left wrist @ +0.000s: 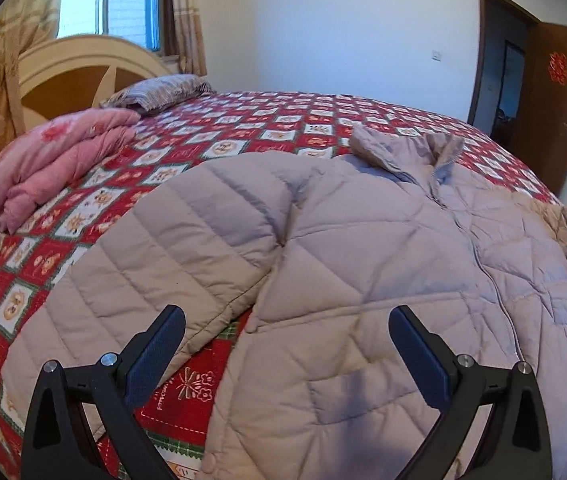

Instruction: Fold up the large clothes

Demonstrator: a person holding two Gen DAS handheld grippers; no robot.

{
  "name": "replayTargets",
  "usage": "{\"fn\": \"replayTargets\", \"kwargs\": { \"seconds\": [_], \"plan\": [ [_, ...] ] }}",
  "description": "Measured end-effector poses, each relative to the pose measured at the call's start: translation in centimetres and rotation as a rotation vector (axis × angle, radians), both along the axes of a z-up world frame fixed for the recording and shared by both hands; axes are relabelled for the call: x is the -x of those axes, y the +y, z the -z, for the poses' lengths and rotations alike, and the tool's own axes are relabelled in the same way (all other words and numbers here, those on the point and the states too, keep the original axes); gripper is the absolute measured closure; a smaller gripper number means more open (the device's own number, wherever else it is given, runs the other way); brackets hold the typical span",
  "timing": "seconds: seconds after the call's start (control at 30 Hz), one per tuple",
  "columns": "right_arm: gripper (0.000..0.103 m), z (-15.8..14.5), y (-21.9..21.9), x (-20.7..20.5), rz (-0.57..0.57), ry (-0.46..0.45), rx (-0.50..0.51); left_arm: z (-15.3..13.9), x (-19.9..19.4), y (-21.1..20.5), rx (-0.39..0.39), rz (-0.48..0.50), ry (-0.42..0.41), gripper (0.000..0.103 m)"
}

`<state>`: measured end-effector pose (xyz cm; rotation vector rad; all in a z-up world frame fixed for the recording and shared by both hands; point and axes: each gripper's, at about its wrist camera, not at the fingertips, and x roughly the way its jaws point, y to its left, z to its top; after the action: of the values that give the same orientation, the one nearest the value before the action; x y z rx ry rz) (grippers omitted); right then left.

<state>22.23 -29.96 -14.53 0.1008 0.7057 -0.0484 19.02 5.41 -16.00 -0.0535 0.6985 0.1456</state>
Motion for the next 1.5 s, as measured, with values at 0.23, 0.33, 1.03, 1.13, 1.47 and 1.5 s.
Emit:
{"fn": "replayTargets", "kwargs": {
  "seconds": [0.23, 0.33, 1.03, 1.13, 1.47, 1.5],
  "plan": [
    [0.061, 0.4, 3.9, -2.9, -0.119, 0.025, -0.051, -0.5, 0.3, 0.6, -0.005, -0.012, 0.006, 0.001],
    [0.094, -0.1, 6.2, -3.7, -0.132, 0.03, -0.008, -0.7, 0.5, 1.5, 0.01, -0.024, 0.001, 0.001],
    [0.009, -1.1, 22.2, -0.3, -0.526, -0.124, 0.059, -4.3, 0.0, 3.9, 0.058, -0.039, -0.046, 0.001],
    [0.009, -1.6, 17.1, 0.0, -0.435, -0.122, 0.085, -5.1, -2.8, -0.8, 0.08, 0.055, -0.043, 0.001],
    [0.008, -0.7, -0.3, 1.5, -0.076, -0.08, 0.028, -2.7, -12.6, -17.9, 0.077, 0.275, 0.07, 0.001],
    [0.008, -0.6, -1.2, 1.9, -0.064, -0.08, 0.026, -2.1, -13.5, -19.1, 0.08, 0.285, 0.088, 0.001]
  ]
}}
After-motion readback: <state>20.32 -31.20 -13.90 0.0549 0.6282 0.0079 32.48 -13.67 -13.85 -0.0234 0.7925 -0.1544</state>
